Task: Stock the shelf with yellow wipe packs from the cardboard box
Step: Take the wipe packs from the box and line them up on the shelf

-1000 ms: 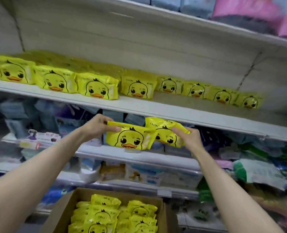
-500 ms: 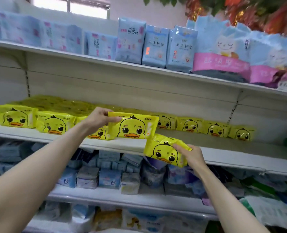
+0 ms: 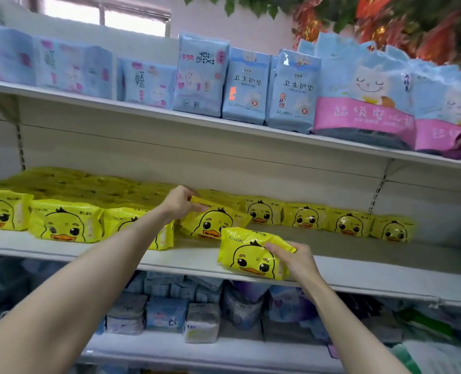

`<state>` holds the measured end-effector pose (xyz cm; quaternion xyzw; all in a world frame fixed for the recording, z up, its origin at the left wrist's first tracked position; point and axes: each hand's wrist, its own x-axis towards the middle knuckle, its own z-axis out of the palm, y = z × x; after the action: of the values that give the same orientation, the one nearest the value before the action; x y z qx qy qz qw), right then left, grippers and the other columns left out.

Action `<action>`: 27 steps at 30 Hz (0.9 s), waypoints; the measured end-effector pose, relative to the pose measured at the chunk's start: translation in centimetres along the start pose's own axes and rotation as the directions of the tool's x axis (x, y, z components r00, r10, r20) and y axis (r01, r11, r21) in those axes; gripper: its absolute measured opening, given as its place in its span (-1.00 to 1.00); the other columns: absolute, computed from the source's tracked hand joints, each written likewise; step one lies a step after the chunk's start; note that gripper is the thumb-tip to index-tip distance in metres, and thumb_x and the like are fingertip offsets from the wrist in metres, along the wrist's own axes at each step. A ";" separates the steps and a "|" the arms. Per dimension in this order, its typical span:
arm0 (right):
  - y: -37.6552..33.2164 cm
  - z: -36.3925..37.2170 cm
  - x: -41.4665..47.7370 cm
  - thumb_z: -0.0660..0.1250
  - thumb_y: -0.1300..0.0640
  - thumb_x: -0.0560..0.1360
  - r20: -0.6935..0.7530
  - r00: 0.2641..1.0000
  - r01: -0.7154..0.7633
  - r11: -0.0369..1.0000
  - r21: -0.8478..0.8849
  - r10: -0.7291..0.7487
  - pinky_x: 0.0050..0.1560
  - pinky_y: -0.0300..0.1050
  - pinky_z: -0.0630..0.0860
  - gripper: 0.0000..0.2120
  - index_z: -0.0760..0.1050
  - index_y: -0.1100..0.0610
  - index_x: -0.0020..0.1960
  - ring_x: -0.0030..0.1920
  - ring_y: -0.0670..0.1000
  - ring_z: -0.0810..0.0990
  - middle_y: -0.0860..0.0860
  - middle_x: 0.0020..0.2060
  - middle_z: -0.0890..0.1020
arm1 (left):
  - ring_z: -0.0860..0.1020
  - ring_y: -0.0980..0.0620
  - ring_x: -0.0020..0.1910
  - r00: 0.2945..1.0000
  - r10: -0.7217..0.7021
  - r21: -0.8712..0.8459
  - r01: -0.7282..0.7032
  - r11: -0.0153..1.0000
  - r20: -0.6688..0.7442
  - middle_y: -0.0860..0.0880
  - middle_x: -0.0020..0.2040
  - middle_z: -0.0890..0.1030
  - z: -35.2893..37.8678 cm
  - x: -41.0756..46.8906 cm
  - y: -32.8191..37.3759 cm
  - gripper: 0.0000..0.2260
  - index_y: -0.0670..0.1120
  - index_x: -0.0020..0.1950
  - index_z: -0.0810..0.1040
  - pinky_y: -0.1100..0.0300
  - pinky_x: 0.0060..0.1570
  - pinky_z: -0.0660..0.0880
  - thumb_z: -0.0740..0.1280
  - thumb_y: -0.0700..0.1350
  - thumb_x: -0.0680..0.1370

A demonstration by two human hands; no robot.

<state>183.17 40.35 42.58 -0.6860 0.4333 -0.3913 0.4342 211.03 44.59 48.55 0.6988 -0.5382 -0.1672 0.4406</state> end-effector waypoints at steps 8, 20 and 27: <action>0.6 2.4 2.7 0.45 0.03 0.42 0.020 1.000 0.011 0.999 0.043 -0.012 -0.40 -0.28 0.38 -0.74 0.50 0.11 -0.37 -0.54 -0.10 0.39 -0.10 -0.62 0.44 | 0.51 -0.05 0.05 0.998 0.055 0.309 -0.059 0.949 0.022 -0.12 0.06 0.57 0.7 2.6 -1.7 -0.66 -0.21 0.12 0.60 0.25 -0.17 0.33 0.47 -0.06 0.43; 0.7 7.1 5.4 0.45 0.12 0.44 -0.010 0.999 0.052 0.995 0.088 -0.051 -0.50 -0.34 0.38 -0.86 0.48 0.09 -0.12 -0.44 -0.08 0.43 -0.03 -0.40 0.51 | 0.55 0.01 -0.12 0.991 0.121 0.348 -0.136 0.928 0.064 -0.10 -0.14 0.60 -1.1 4.3 -4.1 -0.81 -0.20 -0.01 0.63 0.37 -0.22 0.45 0.43 -0.34 0.40; 0.1 9.0 7.1 0.49 0.07 0.40 -0.050 0.998 0.033 0.998 0.050 -0.030 -0.41 -0.34 0.42 -0.68 0.49 0.18 0.04 -0.26 -0.02 0.50 0.03 -0.16 0.57 | 0.55 0.05 -0.04 0.977 0.156 0.307 -0.195 0.932 0.145 0.03 -0.03 0.63 -2.4 2.1 -3.6 -0.67 -0.05 0.06 0.63 0.20 -0.09 0.45 0.46 0.11 0.40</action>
<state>193.62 36.00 40.78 -0.6717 0.4231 -0.4256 0.4344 215.61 43.87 47.53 0.6987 -0.6437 -0.0789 0.3021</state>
